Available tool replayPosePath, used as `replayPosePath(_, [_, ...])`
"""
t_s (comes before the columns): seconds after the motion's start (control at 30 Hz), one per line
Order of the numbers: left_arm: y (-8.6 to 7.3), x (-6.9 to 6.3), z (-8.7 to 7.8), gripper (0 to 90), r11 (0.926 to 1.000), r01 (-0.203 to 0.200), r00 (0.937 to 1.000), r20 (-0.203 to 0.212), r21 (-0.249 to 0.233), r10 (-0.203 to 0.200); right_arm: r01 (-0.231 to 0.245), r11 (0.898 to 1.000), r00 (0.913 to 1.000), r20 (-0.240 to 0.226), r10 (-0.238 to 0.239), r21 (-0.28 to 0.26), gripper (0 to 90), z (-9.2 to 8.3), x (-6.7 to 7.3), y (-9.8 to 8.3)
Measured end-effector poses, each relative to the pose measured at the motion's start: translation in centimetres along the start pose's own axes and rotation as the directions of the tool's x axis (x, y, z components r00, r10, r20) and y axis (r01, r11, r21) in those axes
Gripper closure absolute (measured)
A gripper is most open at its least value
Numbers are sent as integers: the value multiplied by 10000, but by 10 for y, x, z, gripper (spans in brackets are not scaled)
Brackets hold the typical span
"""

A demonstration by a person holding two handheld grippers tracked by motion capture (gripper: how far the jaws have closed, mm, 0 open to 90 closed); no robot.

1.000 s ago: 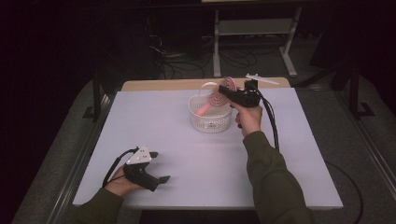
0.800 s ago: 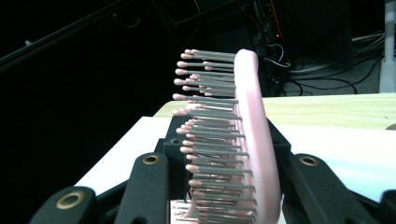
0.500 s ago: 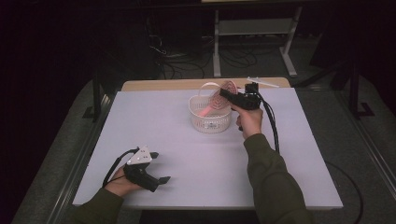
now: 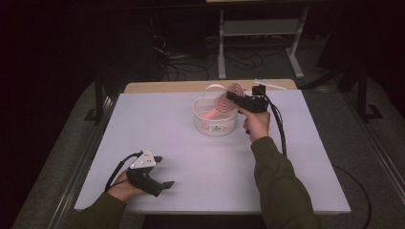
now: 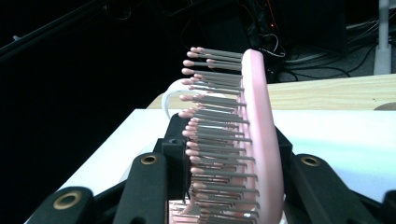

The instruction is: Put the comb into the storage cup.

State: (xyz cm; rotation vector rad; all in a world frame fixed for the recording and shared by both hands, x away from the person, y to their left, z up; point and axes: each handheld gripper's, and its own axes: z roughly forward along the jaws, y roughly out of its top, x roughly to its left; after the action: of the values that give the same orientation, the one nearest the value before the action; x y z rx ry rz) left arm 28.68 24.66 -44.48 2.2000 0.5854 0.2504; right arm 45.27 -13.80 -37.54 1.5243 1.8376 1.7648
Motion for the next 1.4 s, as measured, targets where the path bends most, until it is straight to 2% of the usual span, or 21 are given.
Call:
replayPosePath(0.47, [0, -1, 1, 0, 10000, -9, 10000, 74, 36, 8, -340, 9994, 9994, 88, 340, -68, 610, -2, -9, -4])
replayPosePath(0.7, [0, -1, 1, 0, 10000, -27, 10000, 95, 72, 26, -332, 9994, 9992, 203, 334, -97, 603, -3, -11, -5])
replayPosePath(0.87, [0, -1, 1, 0, 10000, -20, 10000, 96, 54, 19, -224, 9997, 9993, 307, 227, -78, 589, -3, -11, -5])
replayPosePath(1.13, [0, -1, 1, 0, 10000, -40, 9999, 126, 60, 39, 174, 9998, 9968, 779, -169, -58, 516, -6, -11, -4])
replayPosePath(1.3, [0, -1, 1, 0, 9999, -49, 9999, 124, 88, 48, 442, 9990, 9952, 873, -443, 32, 495, -8, -11, -3])
replayPosePath(1.4, [0, -1, 1, 0, 9999, -46, 9999, 132, 93, 45, 570, 9983, 9934, 994, -574, 74, 446, -9, -11, -2])
